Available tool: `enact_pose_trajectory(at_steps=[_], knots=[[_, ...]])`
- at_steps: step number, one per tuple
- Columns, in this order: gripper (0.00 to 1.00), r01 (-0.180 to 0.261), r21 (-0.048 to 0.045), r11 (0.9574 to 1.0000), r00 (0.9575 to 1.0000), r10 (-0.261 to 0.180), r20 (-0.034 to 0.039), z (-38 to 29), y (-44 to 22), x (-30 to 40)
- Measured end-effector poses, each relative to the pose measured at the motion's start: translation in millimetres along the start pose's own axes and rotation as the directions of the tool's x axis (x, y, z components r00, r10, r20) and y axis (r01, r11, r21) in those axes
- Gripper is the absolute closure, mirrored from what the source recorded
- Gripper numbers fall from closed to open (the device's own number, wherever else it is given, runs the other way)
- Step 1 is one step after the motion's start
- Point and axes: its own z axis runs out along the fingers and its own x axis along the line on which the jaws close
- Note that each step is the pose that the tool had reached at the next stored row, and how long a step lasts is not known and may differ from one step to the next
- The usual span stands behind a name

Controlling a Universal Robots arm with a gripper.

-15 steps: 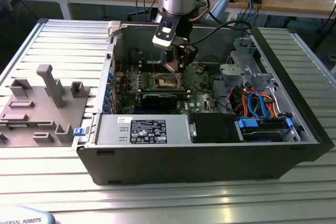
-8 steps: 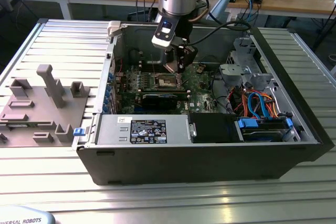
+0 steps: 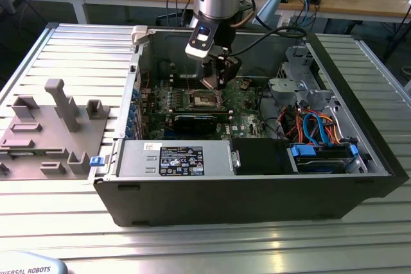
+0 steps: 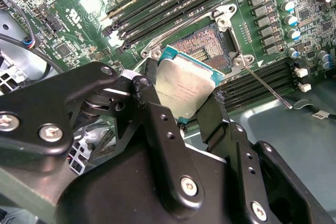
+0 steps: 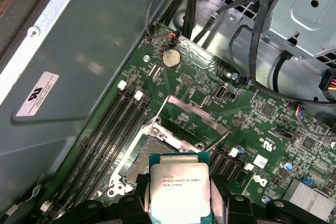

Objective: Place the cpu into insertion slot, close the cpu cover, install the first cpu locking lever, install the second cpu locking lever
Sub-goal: 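Place the cpu into insertion slot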

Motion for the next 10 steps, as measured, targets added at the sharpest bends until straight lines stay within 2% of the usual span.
enact_pose_trajectory(at_steps=[10], knots=[[0.45,-0.008,0.0002,1.0000,1.0000,0.008,0.0004,0.7,0.0,0.0]])
